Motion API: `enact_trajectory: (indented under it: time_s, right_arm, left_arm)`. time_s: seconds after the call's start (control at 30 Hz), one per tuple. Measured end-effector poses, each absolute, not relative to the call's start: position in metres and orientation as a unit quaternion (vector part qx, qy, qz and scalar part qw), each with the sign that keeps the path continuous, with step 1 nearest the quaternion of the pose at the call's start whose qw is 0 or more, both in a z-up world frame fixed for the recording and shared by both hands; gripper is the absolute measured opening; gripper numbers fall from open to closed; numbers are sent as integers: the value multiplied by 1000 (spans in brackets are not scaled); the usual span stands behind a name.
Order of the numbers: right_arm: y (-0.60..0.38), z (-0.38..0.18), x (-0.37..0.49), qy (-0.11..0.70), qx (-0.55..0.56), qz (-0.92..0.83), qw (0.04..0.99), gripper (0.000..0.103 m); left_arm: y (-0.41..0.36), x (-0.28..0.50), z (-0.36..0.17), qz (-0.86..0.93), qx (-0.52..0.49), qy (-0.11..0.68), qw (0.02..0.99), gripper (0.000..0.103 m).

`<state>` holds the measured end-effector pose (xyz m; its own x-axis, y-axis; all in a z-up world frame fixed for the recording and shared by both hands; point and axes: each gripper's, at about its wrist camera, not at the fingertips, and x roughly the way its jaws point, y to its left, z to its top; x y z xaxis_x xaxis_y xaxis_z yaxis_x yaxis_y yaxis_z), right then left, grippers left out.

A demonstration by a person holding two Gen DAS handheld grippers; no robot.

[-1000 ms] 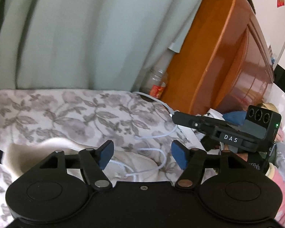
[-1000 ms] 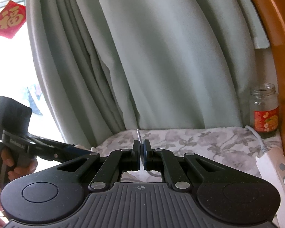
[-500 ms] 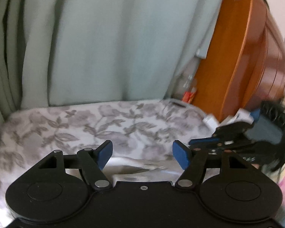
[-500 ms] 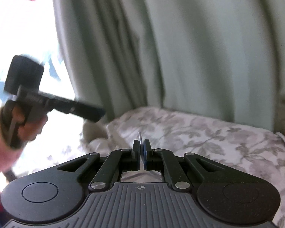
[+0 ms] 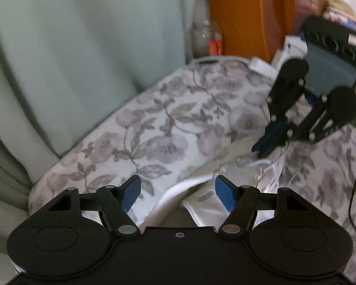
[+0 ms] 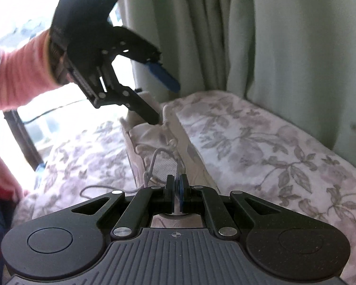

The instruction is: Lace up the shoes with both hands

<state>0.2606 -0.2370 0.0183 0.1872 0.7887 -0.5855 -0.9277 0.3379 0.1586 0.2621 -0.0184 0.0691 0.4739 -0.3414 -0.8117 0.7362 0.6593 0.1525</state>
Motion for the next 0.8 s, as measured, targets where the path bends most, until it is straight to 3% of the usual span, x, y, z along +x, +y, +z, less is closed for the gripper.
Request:
enact_trajectory:
  time_s: [0.23,0.8]
  right_arm:
    - [-234,17,264,304,-133,578,746,3]
    - [-233,17,273,298,-137,601,729,3]
  left_arm:
    - [-17,270,57,-338,239,410,812,60]
    - [-28,279,47,-406,216,399,793,61]
